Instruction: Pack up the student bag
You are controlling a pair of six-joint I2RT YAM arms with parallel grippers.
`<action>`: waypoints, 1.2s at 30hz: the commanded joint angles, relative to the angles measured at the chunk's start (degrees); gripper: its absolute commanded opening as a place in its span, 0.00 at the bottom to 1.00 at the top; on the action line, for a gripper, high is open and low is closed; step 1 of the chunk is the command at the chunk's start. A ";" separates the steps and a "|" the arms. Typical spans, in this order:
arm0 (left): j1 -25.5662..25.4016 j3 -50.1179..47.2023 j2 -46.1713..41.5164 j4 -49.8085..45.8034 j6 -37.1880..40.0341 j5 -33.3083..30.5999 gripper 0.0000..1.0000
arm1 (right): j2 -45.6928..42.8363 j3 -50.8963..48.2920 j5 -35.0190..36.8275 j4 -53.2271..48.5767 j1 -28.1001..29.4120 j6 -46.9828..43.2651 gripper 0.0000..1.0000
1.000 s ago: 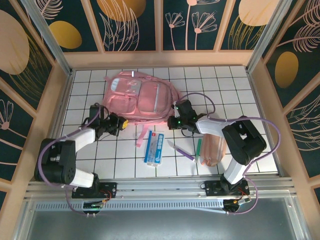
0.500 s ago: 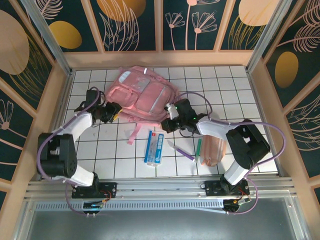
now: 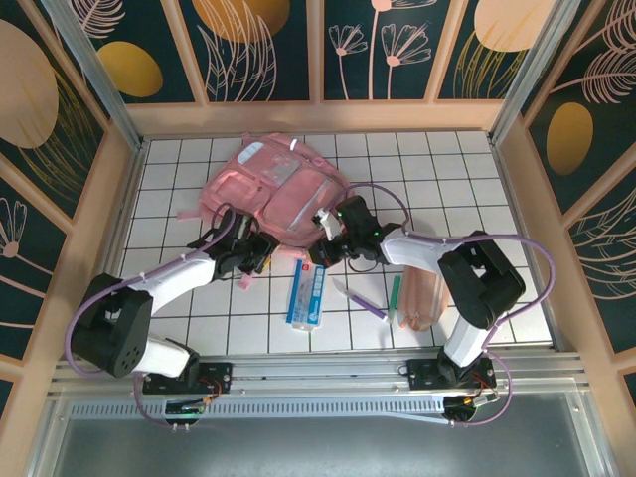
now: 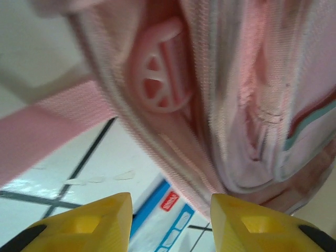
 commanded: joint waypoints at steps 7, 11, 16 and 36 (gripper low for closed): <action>-6.45 1.82 10.10 15.49 -13.62 -2.02 0.33 | -0.61 -1.17 0.77 1.15 1.36 -1.22 0.00; -6.44 1.88 10.80 18.52 -13.98 -2.03 0.05 | -1.55 -2.22 8.39 0.67 1.46 0.69 0.05; -6.57 5.78 10.51 13.49 -10.24 -0.19 0.00 | -1.56 -2.80 17.80 -1.72 2.62 1.86 0.36; -6.02 3.09 10.80 17.22 -10.93 5.12 0.00 | -1.86 -0.64 12.96 -1.68 2.66 2.37 0.00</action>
